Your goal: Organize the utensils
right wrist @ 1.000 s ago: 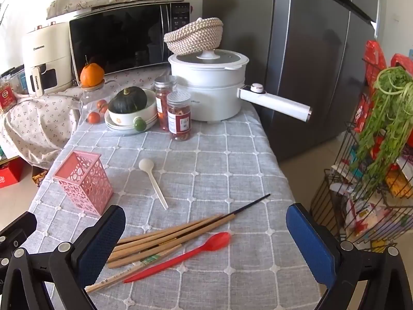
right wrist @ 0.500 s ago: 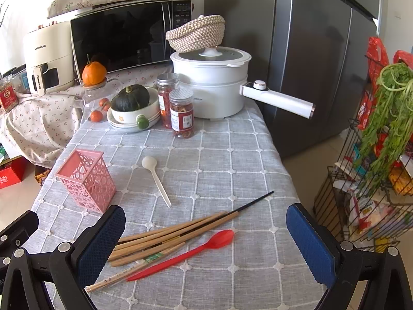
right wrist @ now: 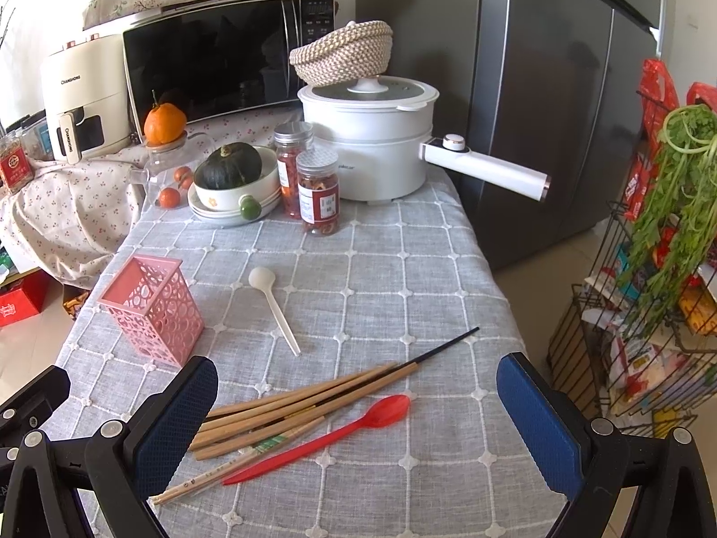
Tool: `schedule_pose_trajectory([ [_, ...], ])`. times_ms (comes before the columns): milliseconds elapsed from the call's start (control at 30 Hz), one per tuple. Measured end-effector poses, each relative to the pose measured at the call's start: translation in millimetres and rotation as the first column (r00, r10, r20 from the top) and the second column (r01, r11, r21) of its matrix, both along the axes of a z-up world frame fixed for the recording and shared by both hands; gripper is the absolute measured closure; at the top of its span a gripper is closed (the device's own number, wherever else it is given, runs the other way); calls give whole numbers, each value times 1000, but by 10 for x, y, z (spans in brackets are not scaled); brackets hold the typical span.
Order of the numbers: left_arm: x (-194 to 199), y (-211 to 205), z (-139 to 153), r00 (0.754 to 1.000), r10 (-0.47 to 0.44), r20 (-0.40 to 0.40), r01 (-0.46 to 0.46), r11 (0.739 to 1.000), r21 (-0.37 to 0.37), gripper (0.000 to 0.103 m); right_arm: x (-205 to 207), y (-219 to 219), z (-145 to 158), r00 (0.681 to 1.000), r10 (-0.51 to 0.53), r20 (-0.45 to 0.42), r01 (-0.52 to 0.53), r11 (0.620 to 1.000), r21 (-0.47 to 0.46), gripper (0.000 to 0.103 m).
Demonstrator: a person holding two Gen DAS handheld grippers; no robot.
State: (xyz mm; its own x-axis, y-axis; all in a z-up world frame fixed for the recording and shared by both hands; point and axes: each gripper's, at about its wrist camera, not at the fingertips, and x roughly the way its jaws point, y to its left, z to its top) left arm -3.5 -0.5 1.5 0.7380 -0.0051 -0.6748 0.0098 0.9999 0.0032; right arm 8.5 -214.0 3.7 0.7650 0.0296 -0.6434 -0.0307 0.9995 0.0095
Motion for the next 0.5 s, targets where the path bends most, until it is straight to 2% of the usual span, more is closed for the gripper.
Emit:
schedule_pose_trajectory([
  [500, -32, 6, -12, 1000, -3, -3, 3, 1000, -1, 0, 5, 0, 0, 1000, 3, -11, -2, 1000, 11, 1],
])
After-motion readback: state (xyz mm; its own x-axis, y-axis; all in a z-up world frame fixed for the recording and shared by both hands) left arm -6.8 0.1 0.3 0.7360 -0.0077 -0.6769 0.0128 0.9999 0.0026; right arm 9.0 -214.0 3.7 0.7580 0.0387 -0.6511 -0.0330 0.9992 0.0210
